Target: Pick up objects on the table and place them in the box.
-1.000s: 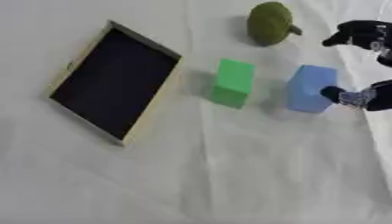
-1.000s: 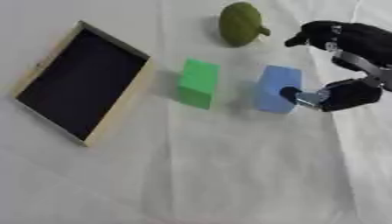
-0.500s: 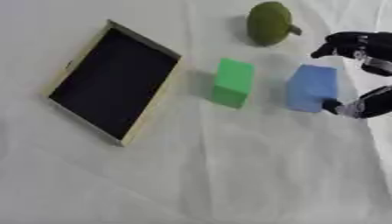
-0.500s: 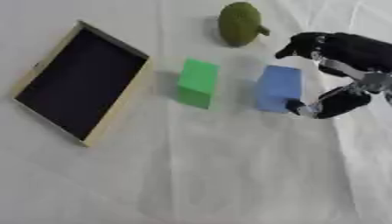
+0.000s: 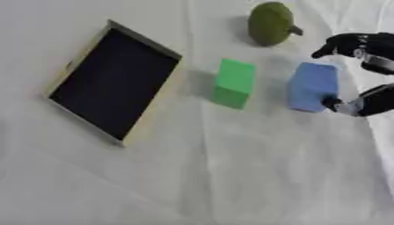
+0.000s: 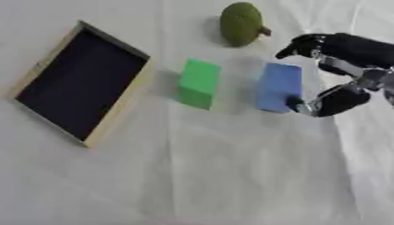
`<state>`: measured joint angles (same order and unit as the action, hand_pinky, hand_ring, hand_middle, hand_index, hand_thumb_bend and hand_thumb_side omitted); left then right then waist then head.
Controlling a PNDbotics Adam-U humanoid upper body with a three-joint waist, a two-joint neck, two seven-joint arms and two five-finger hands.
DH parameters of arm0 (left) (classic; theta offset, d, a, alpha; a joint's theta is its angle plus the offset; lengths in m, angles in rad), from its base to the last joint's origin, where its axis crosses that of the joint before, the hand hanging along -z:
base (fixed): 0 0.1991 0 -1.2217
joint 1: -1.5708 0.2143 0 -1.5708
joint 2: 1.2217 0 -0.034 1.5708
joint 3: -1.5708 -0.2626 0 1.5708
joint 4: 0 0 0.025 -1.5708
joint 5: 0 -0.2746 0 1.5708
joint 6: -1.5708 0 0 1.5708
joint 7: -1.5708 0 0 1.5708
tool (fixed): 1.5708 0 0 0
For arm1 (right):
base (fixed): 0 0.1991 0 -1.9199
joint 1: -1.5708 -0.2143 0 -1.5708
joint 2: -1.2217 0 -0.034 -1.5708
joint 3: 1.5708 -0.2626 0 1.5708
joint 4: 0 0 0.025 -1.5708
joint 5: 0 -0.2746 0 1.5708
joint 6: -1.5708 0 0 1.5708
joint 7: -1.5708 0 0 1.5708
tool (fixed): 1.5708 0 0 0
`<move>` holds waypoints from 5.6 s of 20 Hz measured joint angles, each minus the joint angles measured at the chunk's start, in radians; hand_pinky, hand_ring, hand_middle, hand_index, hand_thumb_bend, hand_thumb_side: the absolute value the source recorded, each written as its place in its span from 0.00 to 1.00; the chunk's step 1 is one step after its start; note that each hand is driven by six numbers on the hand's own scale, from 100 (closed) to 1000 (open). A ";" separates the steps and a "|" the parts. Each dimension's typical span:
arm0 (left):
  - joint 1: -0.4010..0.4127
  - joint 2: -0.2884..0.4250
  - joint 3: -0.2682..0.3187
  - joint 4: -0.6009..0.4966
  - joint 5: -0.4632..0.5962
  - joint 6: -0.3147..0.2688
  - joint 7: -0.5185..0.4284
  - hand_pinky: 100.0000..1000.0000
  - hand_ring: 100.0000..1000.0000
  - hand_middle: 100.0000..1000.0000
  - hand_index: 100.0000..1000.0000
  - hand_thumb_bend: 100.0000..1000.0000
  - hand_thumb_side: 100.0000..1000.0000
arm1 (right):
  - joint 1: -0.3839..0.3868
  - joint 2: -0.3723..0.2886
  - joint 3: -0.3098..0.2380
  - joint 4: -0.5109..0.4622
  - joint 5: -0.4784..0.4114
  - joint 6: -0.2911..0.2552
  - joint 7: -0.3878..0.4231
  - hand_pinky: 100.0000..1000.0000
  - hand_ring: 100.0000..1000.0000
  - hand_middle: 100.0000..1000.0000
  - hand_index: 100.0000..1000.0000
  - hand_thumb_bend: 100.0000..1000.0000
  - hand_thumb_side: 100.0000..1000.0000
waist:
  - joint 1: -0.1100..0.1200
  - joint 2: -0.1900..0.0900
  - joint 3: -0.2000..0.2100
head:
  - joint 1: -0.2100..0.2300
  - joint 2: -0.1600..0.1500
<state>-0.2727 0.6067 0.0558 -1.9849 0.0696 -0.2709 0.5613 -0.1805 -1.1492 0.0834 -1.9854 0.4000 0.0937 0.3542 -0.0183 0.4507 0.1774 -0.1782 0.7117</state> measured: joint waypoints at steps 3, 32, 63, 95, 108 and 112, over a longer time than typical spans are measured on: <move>-0.001 0.000 -0.002 0.000 0.000 0.001 -0.002 0.73 0.76 0.76 0.81 0.21 0.78 | -0.002 0.002 0.011 0.000 -0.007 0.018 0.008 0.91 0.99 0.78 0.88 0.14 0.30 | 0.000 0.004 0.001 | -0.003 -0.001; -0.005 -0.001 -0.003 0.000 0.001 0.009 -0.014 0.73 0.76 0.76 0.81 0.20 0.78 | -0.055 0.027 0.008 -0.006 -0.042 -0.035 -0.163 0.87 0.69 0.33 0.50 0.34 0.00 | 0.000 0.011 -0.003 | -0.008 -0.001; -0.027 0.001 -0.020 0.000 0.016 0.019 -0.044 0.73 0.76 0.76 0.80 0.22 0.75 | -0.753 0.252 0.236 -0.006 -0.376 0.173 0.198 0.86 0.69 0.36 0.50 0.00 0.00 | -0.031 -0.037 0.036 | -0.044 0.027; -0.080 -0.001 -0.020 0.000 0.026 -0.001 -0.040 0.73 0.76 0.76 0.80 0.25 0.73 | -0.948 0.770 0.416 0.532 0.100 -0.043 0.233 0.86 0.71 0.40 0.54 0.00 0.00 | -0.061 -0.048 0.115 | -0.111 0.038; -0.079 -0.002 -0.021 0.000 0.026 0.000 -0.042 0.73 0.76 0.76 0.80 0.24 0.74 | -0.928 0.793 0.429 0.592 0.248 -0.184 0.256 0.91 0.97 0.79 0.87 0.05 0.31 | -0.061 -0.042 0.107 | -0.098 0.034; -0.075 -0.002 -0.021 0.000 0.026 0.002 -0.040 0.73 0.76 0.76 0.80 0.24 0.74 | -0.926 0.793 0.428 0.592 0.293 -0.207 0.277 0.92 0.98 0.79 0.87 0.06 0.34 | -0.061 -0.042 0.105 | -0.094 0.034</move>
<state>-0.3480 0.6047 0.0351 -1.9849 0.0961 -0.2690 0.5211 -1.1069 -0.3562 0.5117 -1.3939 0.6928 -0.1134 0.6316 -0.0789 0.4087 0.2828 -0.2725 0.7455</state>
